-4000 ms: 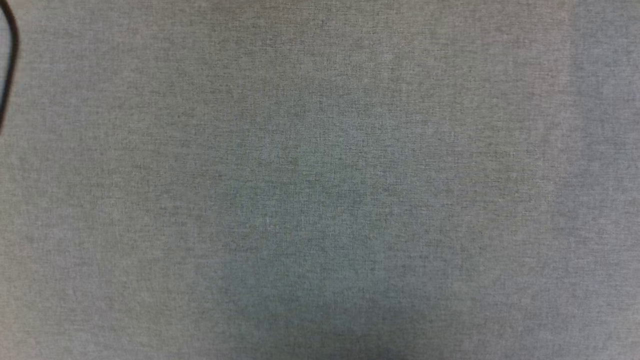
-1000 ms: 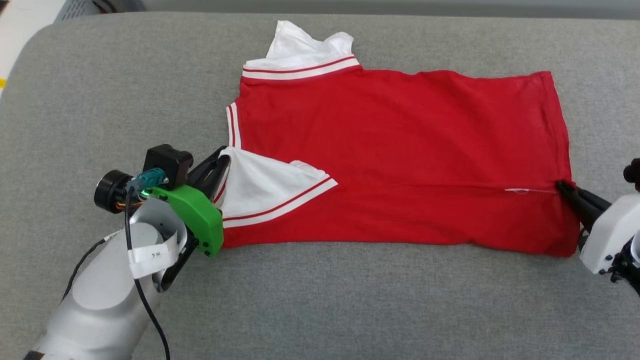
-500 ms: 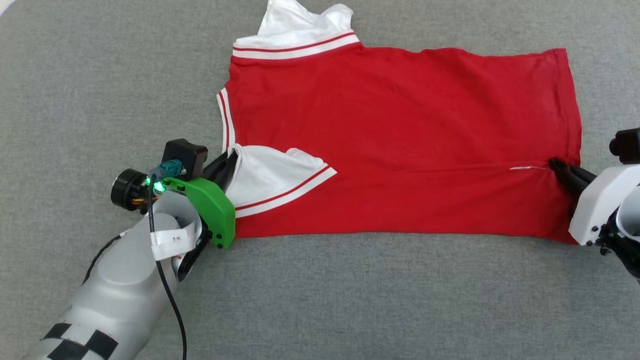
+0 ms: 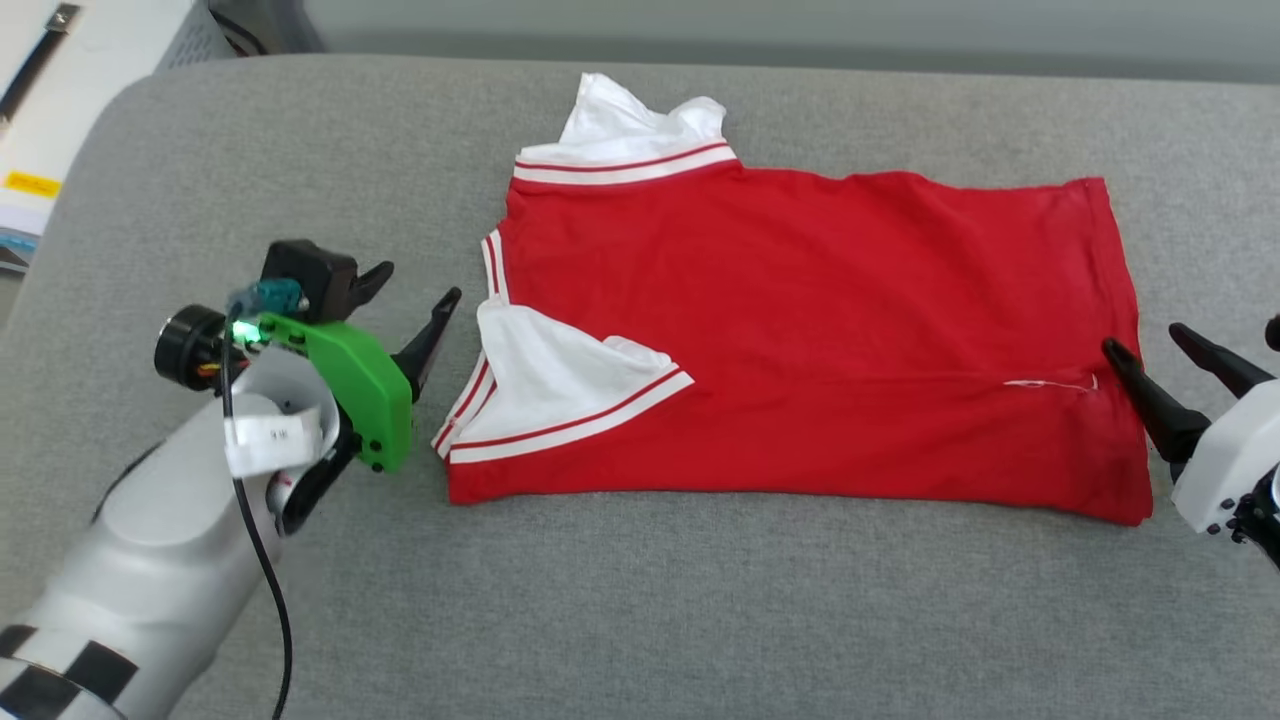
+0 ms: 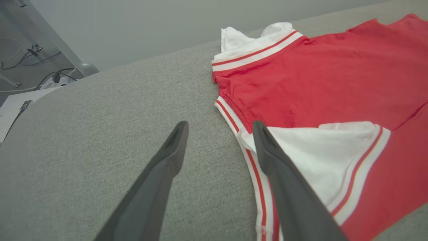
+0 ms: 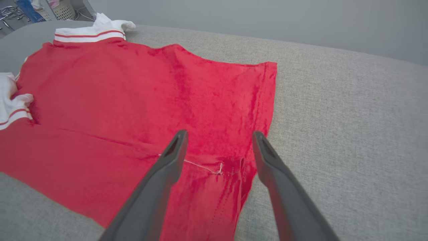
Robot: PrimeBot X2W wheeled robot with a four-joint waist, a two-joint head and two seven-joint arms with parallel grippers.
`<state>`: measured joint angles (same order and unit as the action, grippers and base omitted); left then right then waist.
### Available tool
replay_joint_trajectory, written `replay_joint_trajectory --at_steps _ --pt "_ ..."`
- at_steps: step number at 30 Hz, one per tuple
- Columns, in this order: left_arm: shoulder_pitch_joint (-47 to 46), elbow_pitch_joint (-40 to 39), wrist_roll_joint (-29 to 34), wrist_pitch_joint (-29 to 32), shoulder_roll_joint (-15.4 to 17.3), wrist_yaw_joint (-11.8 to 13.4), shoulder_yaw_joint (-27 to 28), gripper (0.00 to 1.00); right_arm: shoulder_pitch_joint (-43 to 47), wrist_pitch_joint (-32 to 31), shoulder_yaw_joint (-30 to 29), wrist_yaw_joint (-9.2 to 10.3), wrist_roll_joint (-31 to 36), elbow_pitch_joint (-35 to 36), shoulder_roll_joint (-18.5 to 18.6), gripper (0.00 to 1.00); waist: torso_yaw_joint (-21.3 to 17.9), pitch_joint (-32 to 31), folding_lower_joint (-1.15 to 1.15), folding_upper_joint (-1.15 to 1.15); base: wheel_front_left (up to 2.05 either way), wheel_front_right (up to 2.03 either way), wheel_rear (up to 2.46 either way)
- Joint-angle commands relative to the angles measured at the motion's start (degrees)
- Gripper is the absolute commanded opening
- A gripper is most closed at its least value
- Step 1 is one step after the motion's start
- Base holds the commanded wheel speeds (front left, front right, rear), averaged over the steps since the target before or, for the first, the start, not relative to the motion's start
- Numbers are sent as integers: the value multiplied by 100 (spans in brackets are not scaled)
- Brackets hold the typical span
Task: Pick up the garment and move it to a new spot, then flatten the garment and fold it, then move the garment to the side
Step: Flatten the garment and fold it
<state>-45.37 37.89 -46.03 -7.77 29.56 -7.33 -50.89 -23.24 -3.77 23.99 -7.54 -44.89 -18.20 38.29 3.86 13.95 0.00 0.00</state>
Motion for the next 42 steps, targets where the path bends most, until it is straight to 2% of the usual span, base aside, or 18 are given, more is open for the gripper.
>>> replay_joint_trajectory --at_steps 1,5,11,16,21,30,34,35,36,39,42 --pt "-163 -182 -162 271 94 -15 -72 100 116 7 -78 5 48 99 31 100 94 -219 0 0 0 0 0" --pt "-375 -666 -607 1312 356 -15 -337 100 284 -119 -244 5 108 287 35 100 124 -328 0 0 0 0 0" --pt "-564 -1005 -1548 3002 533 -15 -710 100 455 -354 -406 5 224 466 -54 100 115 -372 0 0 0 0 0" --pt "-589 -936 -1978 3841 549 -15 -983 100 533 -536 -472 5 268 585 -171 100 29 -298 0 0 0 0 0" --pt "-509 -714 -2139 4094 413 -15 -1180 100 510 -652 -551 5 305 641 -263 100 -67 -150 0 0 0 0 0" --pt "-280 162 -2139 4106 85 -15 -1471 100 398 -727 -519 5 365 611 -396 100 -184 46 0 0 0 0 0" --pt "-172 217 -2218 4167 -1 -15 -1651 100 362 -744 -537 5 334 595 -384 100 -189 14 0 0 0 0 0" --pt "-169 173 -2210 4165 20 -15 -1707 45 341 -736 -561 5 345 599 -364 100 -195 -1 0 0 0 0 0" --pt "-167 109 -2225 4142 53 -15 -1746 0 313 -733 -589 5 353 605 -337 100 -195 -23 0 0 0 0 0" --pt "-225 -91 -2256 3981 165 -15 -1787 0 234 -828 -620 5 362 685 -192 100 -170 -89 0 0 0 0 0" --pt "-358 -254 -2297 3677 292 -15 -1710 0 122 -1094 -608 5 378 853 127 100 -134 -153 0 0 0 0 0"
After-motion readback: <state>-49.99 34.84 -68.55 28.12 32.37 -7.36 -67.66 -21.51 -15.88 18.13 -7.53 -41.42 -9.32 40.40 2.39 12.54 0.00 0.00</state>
